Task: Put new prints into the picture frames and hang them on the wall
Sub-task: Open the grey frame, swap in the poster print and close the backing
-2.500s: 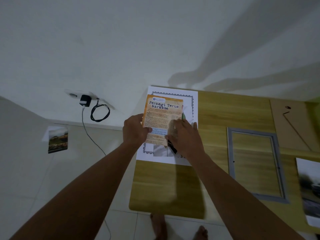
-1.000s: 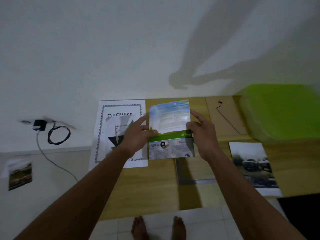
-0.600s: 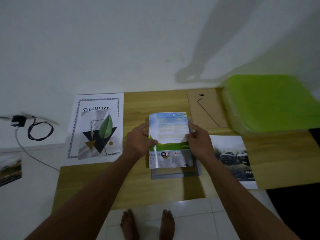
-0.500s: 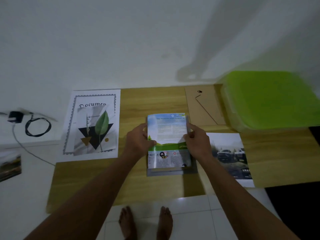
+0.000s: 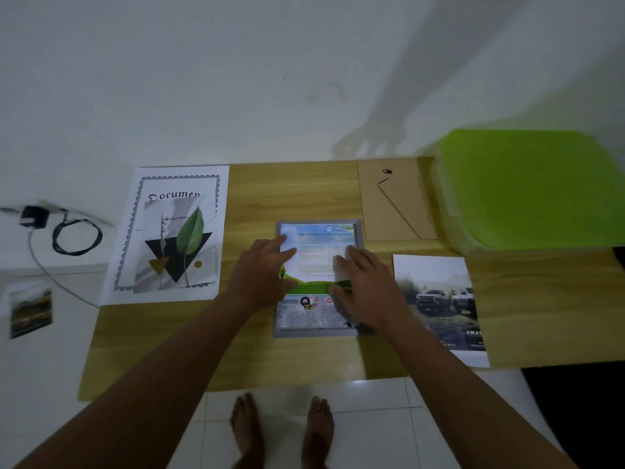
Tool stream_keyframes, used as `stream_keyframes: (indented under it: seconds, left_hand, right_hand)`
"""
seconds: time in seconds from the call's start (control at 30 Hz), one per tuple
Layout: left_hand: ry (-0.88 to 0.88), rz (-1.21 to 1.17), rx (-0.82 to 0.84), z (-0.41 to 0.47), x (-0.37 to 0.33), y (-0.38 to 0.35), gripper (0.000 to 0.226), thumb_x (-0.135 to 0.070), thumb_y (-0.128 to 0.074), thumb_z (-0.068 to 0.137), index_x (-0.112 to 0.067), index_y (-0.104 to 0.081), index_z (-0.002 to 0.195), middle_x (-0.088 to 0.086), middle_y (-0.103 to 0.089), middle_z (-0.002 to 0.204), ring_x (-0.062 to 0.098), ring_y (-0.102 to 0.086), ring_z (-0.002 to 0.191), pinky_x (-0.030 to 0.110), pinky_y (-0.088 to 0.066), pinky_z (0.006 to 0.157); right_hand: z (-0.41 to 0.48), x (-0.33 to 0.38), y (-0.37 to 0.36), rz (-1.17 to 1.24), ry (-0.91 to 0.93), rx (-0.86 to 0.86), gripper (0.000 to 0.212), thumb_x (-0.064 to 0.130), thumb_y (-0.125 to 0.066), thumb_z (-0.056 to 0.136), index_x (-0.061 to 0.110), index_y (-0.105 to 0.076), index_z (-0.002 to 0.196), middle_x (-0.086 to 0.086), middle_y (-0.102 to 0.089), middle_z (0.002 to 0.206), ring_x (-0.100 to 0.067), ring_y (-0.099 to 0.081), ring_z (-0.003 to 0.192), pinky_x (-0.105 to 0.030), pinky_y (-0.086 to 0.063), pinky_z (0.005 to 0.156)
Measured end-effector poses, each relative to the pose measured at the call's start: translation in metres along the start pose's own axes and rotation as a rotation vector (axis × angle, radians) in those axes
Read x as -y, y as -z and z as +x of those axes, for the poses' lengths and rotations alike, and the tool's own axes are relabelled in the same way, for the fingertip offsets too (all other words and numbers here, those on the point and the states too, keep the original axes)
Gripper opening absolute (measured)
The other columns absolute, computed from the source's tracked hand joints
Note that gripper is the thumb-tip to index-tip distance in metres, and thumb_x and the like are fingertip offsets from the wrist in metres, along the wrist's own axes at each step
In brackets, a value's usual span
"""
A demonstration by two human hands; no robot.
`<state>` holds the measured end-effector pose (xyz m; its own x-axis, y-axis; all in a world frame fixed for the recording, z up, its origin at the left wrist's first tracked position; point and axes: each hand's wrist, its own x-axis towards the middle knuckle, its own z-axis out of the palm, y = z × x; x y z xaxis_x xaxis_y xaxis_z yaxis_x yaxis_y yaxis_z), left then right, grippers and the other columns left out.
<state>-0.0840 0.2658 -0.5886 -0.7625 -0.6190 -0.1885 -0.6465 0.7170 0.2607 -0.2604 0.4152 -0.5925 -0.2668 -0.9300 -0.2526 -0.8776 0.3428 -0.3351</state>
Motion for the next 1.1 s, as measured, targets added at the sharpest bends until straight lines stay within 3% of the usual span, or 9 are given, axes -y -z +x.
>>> stream_keyframes:
  seconds: [0.27,0.4,0.5,0.6,0.73,0.93,1.0,1.1]
  left_hand:
    - [-0.079,0.134,0.068,0.001,0.000,-0.003,0.081,-0.057,-0.063,0.082,-0.022,-0.035,0.149,0.003,-0.030,0.158,0.031,-0.030,0.141,0.046,-0.036,0.106]
    - [-0.083,0.109,0.062,-0.001,-0.001,-0.005,0.082,-0.054,-0.067,0.080,-0.017,-0.039,0.147,0.010,-0.032,0.156,0.034,-0.032,0.139,0.050,-0.039,0.105]
    - [-0.081,0.083,0.074,-0.002,0.001,-0.006,0.083,-0.053,-0.069,0.078,-0.017,-0.040,0.147,0.013,-0.032,0.156,0.035,-0.033,0.138,0.050,-0.039,0.108]
    - [-0.093,0.083,0.072,-0.002,0.002,-0.005,0.085,-0.054,-0.068,0.078,-0.015,-0.039,0.148,0.013,-0.033,0.155,0.034,-0.033,0.139,0.049,-0.037,0.110]
    - [-0.099,0.064,0.074,-0.001,0.003,-0.003,0.087,-0.054,-0.069,0.078,-0.014,-0.037,0.148,0.013,-0.034,0.155,0.031,-0.031,0.141,0.045,-0.035,0.112]
    - [-0.056,-0.024,0.103,-0.001,0.010,-0.002,0.091,-0.048,-0.064,0.085,-0.007,-0.020,0.153,0.014,-0.017,0.161,0.028,-0.015,0.149,0.044,-0.023,0.119]
    - [-0.029,-0.016,0.124,-0.001,0.015,-0.002,0.087,-0.050,-0.052,0.089,-0.006,-0.014,0.153,0.014,-0.013,0.161,0.028,-0.007,0.150,0.050,-0.021,0.119]
    - [0.017,-0.035,0.191,-0.002,0.017,0.001,0.084,-0.043,-0.056,0.093,-0.009,-0.010,0.155,0.014,-0.006,0.162,0.028,-0.001,0.150,0.051,-0.011,0.120]
  right_hand:
    - [0.001,-0.010,-0.003,0.033,0.023,-0.029,0.068,0.050,-0.055,0.095,0.011,-0.039,0.148,-0.009,-0.024,0.162,-0.024,-0.012,0.151,-0.038,-0.015,0.121]
    - [0.001,-0.009,-0.003,0.065,0.013,-0.026,0.083,0.060,-0.058,0.088,0.008,-0.037,0.149,-0.012,-0.030,0.158,-0.028,-0.019,0.148,-0.041,-0.019,0.120]
    - [0.003,-0.010,-0.005,0.052,0.021,-0.061,0.092,0.072,-0.050,0.081,0.008,-0.041,0.147,-0.015,-0.037,0.152,-0.032,-0.028,0.143,-0.046,-0.026,0.118]
    - [0.005,-0.010,-0.008,0.036,0.031,-0.035,0.100,0.078,-0.042,0.078,0.011,-0.036,0.151,-0.012,-0.029,0.159,-0.031,-0.020,0.148,-0.048,-0.019,0.120]
    - [0.008,-0.011,-0.007,0.019,0.033,-0.048,0.092,0.071,-0.049,0.082,0.012,-0.037,0.151,-0.011,-0.030,0.158,-0.030,-0.019,0.148,-0.049,-0.020,0.119]
    - [0.013,-0.014,-0.006,0.089,0.031,0.001,0.090,0.063,-0.057,0.089,0.014,-0.024,0.156,-0.007,-0.013,0.165,-0.023,-0.003,0.152,-0.039,-0.013,0.122]
    - [0.013,-0.013,-0.005,0.096,0.030,0.010,0.089,0.062,-0.057,0.089,0.014,-0.024,0.156,-0.006,-0.013,0.165,-0.022,-0.003,0.152,-0.038,-0.013,0.121]
    - [0.014,-0.014,-0.003,0.074,0.046,-0.013,0.080,0.059,-0.054,0.092,0.012,-0.031,0.153,-0.008,-0.021,0.162,-0.024,-0.010,0.151,-0.040,-0.017,0.122]
